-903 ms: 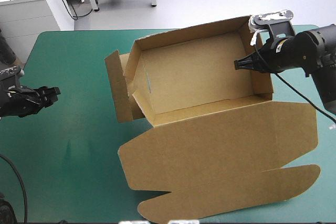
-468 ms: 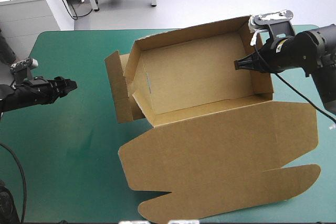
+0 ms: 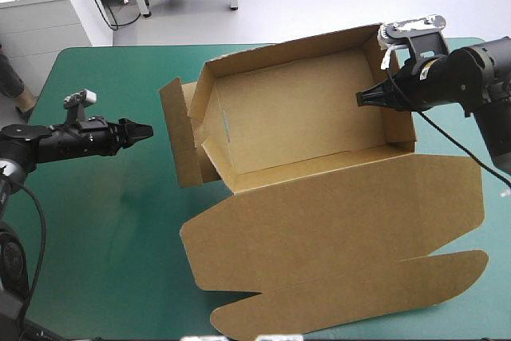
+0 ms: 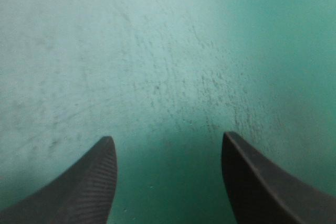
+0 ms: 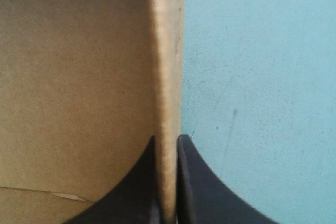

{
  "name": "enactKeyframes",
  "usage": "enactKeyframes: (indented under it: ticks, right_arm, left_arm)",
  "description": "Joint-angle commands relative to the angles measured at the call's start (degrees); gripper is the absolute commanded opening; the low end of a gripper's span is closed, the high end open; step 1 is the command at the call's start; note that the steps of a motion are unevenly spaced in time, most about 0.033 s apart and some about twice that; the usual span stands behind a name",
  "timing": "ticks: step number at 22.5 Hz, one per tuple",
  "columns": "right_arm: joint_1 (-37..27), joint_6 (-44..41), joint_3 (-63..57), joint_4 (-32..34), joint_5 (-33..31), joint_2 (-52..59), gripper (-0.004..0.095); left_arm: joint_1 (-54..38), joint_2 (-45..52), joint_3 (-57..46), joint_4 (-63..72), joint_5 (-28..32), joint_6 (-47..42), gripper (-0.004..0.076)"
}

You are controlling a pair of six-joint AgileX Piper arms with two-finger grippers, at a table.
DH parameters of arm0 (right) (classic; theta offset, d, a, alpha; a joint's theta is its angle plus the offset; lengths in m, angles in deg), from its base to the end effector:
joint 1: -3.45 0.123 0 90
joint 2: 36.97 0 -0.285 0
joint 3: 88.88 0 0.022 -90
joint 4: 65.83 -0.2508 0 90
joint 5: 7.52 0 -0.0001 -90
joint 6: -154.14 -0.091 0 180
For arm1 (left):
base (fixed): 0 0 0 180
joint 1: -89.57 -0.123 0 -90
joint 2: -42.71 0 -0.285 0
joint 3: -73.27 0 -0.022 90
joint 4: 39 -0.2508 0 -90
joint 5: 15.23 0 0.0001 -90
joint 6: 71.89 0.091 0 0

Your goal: Fold the box

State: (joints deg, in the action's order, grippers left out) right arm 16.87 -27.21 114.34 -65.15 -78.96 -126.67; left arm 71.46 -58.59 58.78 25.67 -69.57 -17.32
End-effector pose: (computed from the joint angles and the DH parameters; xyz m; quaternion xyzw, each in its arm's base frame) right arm 0.2732 0.0641 0.4607 -0.0979 0.9282 0.0403 0.3568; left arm 0.3298 0.0375 0.2616 0.0038 0.8850 -0.3273 0.3310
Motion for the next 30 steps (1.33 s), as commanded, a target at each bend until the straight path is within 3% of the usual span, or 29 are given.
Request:
enactKeyframes:
  ticks: [1,7,14,16,23,30]
  right_arm:
    - [-0.11,0.23,1.85,-0.26,-0.17,2.34,-0.0019]
    - [-0.11,0.39,1.85,0.66,-0.17,2.34,-0.0019]
    - [-0.11,0.39,1.85,2.52,0.0,2.11,-0.0019]
    - [-0.11,-0.28,1.85,2.44,0.66,1.71,-0.0019]
    - [-0.11,-0.68,1.85,-0.68,3.91,-1.6,-0.0019]
    - [-0.11,-0.33,1.85,-0.68,5.42,-3.27,-0.0019]
  left_arm:
    - [3.57,0.56,1.8,6.88,-1.23,3.07,0.0421]
    - [8.04,0.0,1.8,15.01,-1.7,7.5,0.0421]
    - [10.33,0.67,1.8,23.31,-15.62,10.48,0.0421]
    - [10.33,1.96,1.8,24.23,-17.05,10.48,0.0421]
    - [11.39,9.66,1.92,26.88,-16.58,10.11,0.0421]
    - [13.07,10.06,2.05,29.59,-18.45,7.07,0.0421]
